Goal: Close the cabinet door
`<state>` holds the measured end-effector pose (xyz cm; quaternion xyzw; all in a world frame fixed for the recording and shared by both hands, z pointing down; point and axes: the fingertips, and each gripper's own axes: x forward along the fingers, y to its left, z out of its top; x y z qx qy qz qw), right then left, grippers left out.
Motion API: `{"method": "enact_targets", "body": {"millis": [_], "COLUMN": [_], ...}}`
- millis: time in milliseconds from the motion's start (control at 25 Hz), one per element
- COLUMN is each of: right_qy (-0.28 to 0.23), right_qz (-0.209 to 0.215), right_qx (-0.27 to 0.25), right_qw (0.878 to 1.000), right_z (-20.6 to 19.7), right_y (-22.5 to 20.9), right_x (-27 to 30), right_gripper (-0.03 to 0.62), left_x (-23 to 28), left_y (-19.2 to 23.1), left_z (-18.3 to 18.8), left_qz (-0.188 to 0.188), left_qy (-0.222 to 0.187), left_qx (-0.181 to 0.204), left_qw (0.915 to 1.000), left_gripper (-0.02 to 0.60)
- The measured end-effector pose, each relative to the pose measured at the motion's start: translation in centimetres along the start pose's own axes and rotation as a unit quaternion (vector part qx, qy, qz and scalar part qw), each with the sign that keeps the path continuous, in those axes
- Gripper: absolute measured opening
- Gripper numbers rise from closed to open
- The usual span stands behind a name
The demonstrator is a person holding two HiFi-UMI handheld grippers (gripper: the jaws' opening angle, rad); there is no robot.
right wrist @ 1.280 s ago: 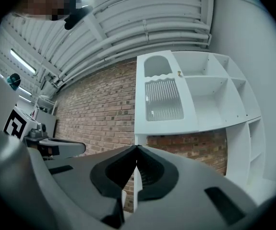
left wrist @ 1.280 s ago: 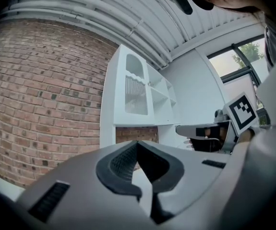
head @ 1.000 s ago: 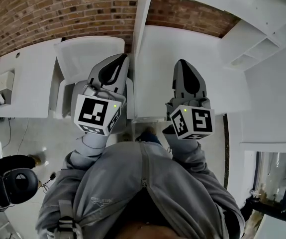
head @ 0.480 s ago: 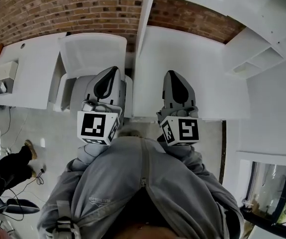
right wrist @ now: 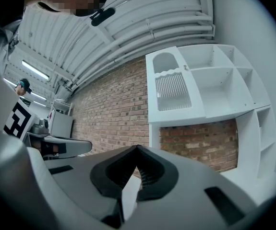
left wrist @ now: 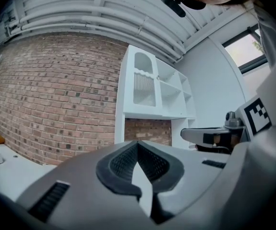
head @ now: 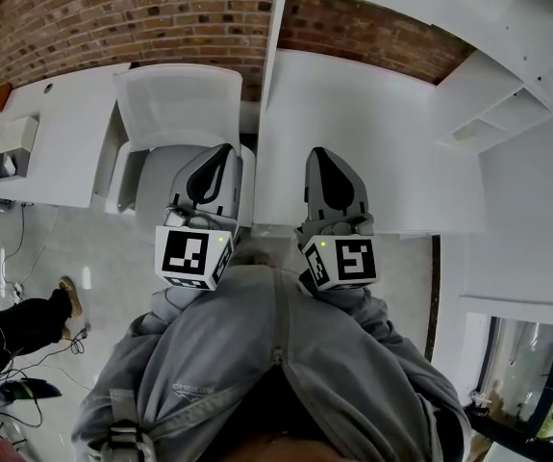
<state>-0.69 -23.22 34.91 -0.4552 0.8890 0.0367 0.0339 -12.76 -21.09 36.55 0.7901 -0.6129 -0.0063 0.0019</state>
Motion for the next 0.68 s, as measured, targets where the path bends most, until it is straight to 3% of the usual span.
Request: {"method": "enact_targets", "body": {"millis": [680], "right_qy": [-0.013], "right_qz": [0.001], "right_qx": [-0.013], "right_qw": [1.0], "right_z": [0.9], "right_y": [0.6], "right_x": [-1.9], "right_gripper": [0.026], "left_x": [-1.0], "left_y": [-2.0], "left_z": [0.2], "left_qz": [-0.027], "left_qy": [-0.009], "left_qx": [0.003], "left_qw": [0.9996], "left_gripper": [0.005]}}
